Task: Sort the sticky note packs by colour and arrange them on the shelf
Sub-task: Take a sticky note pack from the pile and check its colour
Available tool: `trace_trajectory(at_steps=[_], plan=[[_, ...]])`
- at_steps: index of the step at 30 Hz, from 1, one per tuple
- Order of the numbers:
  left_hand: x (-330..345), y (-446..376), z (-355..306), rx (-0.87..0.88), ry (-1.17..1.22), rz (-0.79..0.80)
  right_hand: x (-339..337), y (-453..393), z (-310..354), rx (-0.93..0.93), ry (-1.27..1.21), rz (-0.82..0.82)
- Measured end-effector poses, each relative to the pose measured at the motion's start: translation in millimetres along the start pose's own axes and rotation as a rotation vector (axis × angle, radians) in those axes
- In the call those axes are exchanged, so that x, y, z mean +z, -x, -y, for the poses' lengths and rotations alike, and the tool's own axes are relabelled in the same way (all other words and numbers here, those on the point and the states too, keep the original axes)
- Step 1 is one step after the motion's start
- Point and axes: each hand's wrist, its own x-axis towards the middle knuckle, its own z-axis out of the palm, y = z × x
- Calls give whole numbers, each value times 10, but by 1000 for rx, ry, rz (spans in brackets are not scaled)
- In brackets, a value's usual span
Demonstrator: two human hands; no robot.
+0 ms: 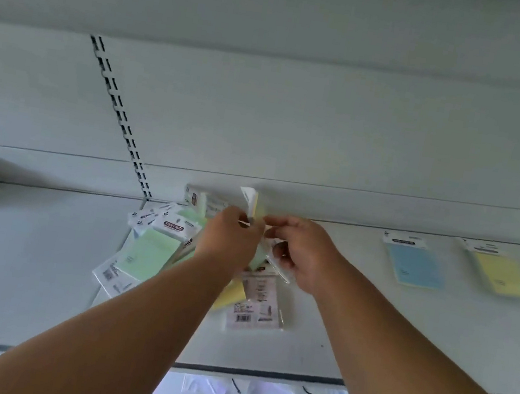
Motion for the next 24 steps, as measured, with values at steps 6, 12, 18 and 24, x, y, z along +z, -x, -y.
trace_trajectory(at_steps=[6, 12, 18, 24], plan=[[-45, 233, -39, -181, 594, 72, -178, 113, -66, -196, 218, -349], [313, 645, -67, -129, 546, 262, -708, 476, -120, -186, 126, -387], [1013, 1193, -434, 55, 183, 262, -1684, 832, -349, -236, 304, -561], [2045, 1767, -978, 187, 97, 267, -3004, 1096, -355, -248, 532, -643]])
